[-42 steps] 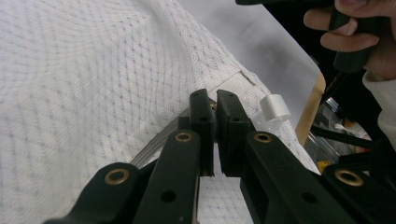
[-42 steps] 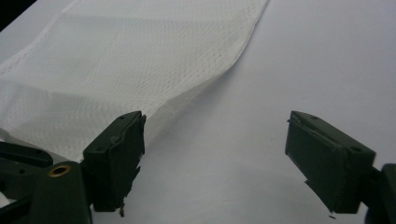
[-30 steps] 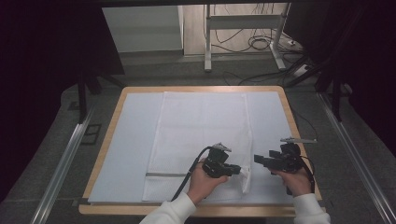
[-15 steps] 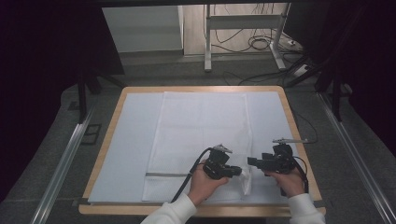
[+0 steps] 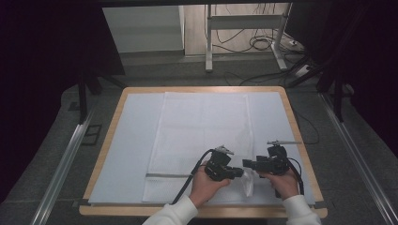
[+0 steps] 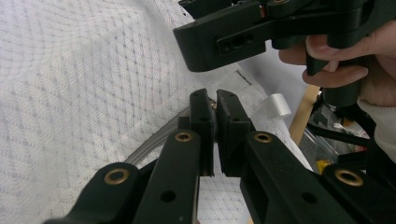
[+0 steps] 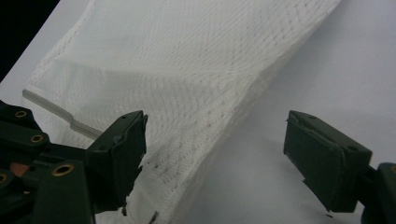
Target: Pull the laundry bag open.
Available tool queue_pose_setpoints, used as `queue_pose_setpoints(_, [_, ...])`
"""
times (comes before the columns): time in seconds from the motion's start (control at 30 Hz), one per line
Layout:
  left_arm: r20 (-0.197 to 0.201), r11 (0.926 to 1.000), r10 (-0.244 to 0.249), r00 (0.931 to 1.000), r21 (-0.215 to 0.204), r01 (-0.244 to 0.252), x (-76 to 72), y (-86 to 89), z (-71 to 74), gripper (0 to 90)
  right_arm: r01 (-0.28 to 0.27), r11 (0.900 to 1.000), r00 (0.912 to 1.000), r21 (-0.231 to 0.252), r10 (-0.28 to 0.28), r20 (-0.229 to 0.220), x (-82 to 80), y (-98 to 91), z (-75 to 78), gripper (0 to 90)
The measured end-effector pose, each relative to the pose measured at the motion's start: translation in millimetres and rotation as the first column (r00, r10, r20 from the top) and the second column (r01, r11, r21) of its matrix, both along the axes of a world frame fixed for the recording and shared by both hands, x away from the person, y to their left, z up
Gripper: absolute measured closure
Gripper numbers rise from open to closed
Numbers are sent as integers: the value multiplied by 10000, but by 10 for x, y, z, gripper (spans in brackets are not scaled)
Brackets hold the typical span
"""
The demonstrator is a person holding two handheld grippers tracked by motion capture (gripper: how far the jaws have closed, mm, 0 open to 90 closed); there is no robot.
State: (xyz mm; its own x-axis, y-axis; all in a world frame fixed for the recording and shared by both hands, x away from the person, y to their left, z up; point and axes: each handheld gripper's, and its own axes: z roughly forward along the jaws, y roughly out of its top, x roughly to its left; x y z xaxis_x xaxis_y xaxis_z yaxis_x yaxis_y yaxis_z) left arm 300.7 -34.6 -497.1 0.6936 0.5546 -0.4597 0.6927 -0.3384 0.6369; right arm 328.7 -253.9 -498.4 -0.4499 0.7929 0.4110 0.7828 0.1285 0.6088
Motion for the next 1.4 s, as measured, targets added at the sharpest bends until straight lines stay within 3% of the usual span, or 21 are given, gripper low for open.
queue_pose_setpoints(0.33, [45, 9999, -150, 9999, 75, 150, -16, -19, -9, 864, -50, 9999, 9994, 97, 54, -345, 20, 80, -21, 242])
queue_pose_setpoints(0.57, [60, 9999, -136, 9999, 79, 136, -16, -13, -5, 864, -7, 9993, 9966, 361, 36, -826, 61, 129, -76, 338])
queue_pose_setpoints(0.73, [16, 9999, -139, 9999, 60, 139, -23, -32, -24, 864, -6, 9997, 9956, 227, 27, -934, 77, 161, -104, 473])
queue_pose_setpoints(0.9, [-17, 9997, -187, 9998, 124, 187, -15, -44, -46, 864, -411, 9991, 9959, 56, 414, -800, 64, 201, -119, 606])
queue_pose_setpoints(1.03, [-69, 9996, -205, 9998, 179, 207, -19, -60, -66, 864, -658, 9978, 9956, 47, 659, -667, 64, 198, -116, 765])
queue_pose_setpoints(1.17, [-134, 9997, -186, 9997, 175, 189, -12, -62, -85, 864, -964, 9953, 9946, -96, 960, -382, 57, 202, -110, 846])
queue_pose_setpoints(1.4, [-273, 9997, -159, 9995, 165, 164, -2, -64, -123, 864, -1152, 9932, 9931, -181, 1148, -236, 58, 196, -105, 876])
